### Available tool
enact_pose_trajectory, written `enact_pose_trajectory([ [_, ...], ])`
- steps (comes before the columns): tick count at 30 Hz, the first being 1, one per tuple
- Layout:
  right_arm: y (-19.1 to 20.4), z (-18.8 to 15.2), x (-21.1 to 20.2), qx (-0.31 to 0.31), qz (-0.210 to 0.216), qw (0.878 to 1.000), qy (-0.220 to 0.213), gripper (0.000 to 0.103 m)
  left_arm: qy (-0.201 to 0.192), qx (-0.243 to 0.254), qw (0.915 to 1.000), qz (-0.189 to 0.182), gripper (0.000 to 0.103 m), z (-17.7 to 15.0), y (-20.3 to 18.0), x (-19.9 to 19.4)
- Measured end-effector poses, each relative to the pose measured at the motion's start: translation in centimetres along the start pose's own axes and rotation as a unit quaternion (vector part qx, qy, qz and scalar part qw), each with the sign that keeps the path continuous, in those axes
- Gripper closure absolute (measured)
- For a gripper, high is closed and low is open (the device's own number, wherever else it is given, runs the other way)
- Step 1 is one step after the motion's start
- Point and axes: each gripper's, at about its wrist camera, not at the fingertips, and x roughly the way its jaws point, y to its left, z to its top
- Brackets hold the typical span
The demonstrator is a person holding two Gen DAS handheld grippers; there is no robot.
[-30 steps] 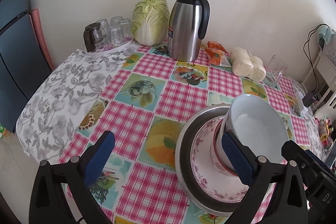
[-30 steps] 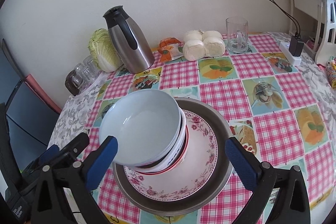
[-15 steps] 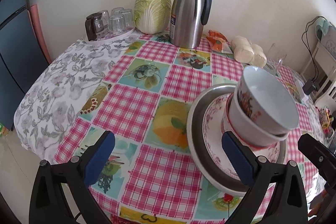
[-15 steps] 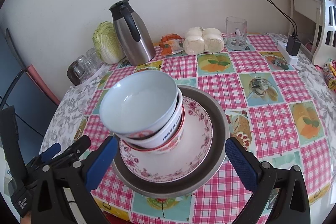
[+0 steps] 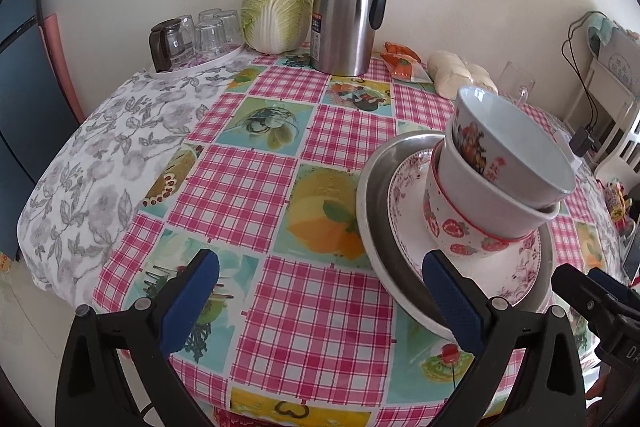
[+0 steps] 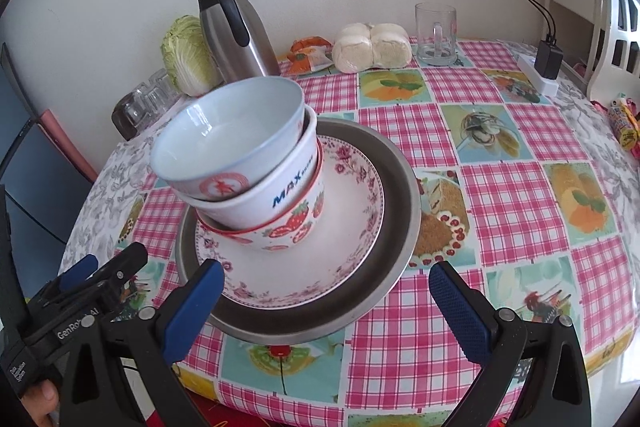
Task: Organize plates and bowls
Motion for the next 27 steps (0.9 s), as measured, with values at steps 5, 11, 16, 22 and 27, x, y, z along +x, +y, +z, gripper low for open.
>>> enact_pose_trajectory([
  [5,0.3,-0.6,0.3,-0.017,-0.007,1.0,0.001,0.0,0.002,0.024,0.9996,0.015,0.002,-0.6,-0.5,0.4],
  [11,0.2,-1.0,0.6,-0.024,-0.013,1.0,0.005,0.0,0.003,0.024,0.9997,0.002,0.002,-0.9,-0.3,0.6],
  [16,0.0,-1.2,0.4,-0.025,-0.014,1.0,0.001,0.0,0.007,0.031,0.9995,-0.009,0.002,-1.1,-0.4,0.9],
  [22,-0.4,-1.4,0.9,-0.028,-0.019,0.999,0.008,0.0,0.006,0.036,0.9992,-0.015,0.002,-1.2,-0.4,1.1],
  [27,-0.8,-1.4,1.1,-0.029,-0.02,0.999,0.008,0.0,0.008,0.043,0.999,-0.011,0.002,-1.3,-0.4,1.5],
])
